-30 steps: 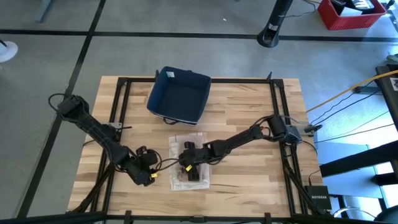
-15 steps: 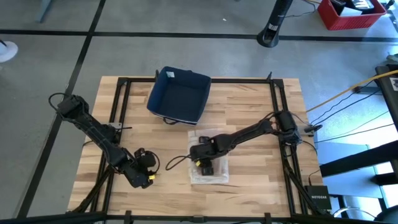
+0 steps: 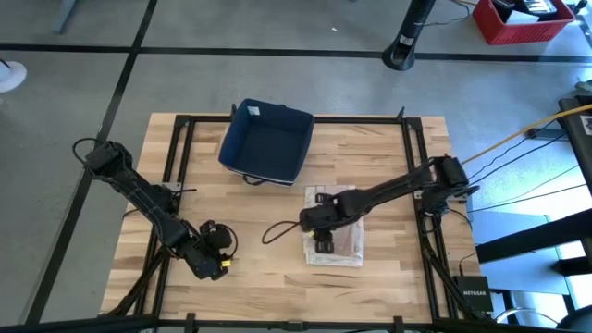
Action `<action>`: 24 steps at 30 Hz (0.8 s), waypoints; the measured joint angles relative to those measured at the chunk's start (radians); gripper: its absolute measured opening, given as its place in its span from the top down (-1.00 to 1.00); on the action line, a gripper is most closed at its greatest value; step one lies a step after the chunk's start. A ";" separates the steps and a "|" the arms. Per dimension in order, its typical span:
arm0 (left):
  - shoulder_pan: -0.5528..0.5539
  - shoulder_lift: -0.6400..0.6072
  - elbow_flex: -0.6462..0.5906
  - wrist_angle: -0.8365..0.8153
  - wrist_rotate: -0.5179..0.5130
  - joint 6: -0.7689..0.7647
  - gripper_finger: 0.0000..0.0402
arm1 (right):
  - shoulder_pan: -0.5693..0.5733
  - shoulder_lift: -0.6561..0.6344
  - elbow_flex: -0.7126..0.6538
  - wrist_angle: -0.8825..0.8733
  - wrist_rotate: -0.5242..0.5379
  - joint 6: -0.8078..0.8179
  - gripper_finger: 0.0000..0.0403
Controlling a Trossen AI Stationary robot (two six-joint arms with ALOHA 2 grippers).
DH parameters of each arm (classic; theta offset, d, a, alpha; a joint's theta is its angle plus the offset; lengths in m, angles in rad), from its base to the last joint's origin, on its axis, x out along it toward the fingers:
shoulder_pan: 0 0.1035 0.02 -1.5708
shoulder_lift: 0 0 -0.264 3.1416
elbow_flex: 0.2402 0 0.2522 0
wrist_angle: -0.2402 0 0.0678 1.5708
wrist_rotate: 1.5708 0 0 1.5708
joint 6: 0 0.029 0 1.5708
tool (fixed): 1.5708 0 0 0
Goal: Fold towel
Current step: Move the pile of towels to the top right of the table
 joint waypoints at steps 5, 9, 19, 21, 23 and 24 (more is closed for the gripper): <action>0.000 0.000 0.000 0.000 0.000 -0.001 0.11 | 0.016 -0.038 0.021 0.049 -0.001 0.059 0.06; 0.000 0.000 0.000 0.000 0.000 -0.009 0.11 | 0.060 -0.039 0.020 -0.028 0.001 0.098 0.06; 0.003 0.000 0.000 0.000 -0.005 0.000 0.11 | 0.118 -0.038 -0.141 -0.011 0.102 0.191 0.09; 0.002 0.000 0.000 0.000 -0.005 0.000 0.11 | 0.102 -0.045 -0.179 -0.001 0.103 0.181 0.13; 0.003 0.000 0.000 0.003 -0.006 0.000 0.11 | 0.080 -0.048 -0.205 0.007 0.100 0.146 0.16; 0.003 0.000 0.000 0.004 -0.005 0.000 0.11 | 0.067 -0.052 -0.218 0.007 0.101 0.123 0.17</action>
